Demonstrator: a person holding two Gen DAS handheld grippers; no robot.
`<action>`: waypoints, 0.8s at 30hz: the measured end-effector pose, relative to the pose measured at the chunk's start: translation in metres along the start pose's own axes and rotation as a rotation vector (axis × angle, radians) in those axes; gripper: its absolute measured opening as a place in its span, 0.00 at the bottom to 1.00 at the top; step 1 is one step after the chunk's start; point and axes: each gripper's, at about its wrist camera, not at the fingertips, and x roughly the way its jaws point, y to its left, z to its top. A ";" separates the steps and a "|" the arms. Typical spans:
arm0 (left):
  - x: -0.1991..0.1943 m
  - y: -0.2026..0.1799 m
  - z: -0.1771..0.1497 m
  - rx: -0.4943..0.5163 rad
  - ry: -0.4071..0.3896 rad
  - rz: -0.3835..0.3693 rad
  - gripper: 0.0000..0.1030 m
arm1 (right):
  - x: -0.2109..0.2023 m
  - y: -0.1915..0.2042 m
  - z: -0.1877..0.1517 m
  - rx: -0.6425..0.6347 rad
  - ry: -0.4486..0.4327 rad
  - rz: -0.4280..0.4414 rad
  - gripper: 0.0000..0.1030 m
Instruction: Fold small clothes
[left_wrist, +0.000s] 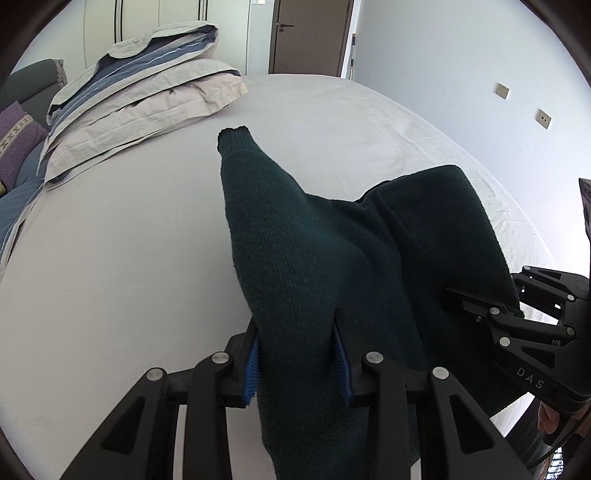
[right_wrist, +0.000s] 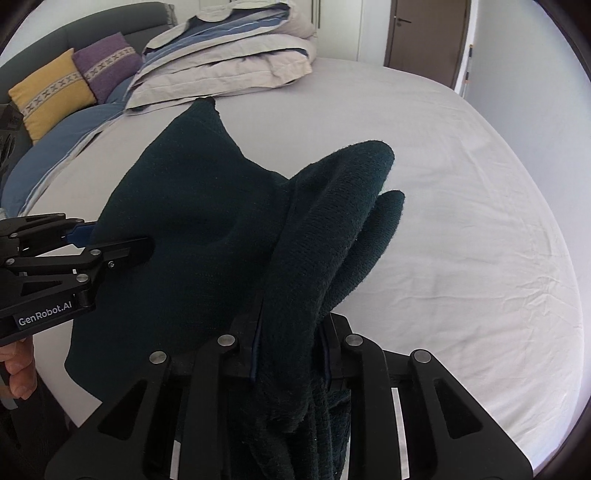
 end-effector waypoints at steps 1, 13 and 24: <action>-0.006 0.010 -0.008 -0.011 0.000 0.004 0.35 | 0.000 0.012 -0.001 -0.001 0.001 0.019 0.20; 0.032 0.074 -0.058 -0.148 0.102 0.020 0.45 | 0.072 0.041 -0.023 0.119 0.121 0.121 0.22; 0.015 0.079 -0.072 -0.155 0.037 0.045 0.64 | 0.056 -0.002 -0.037 0.346 0.026 0.165 0.51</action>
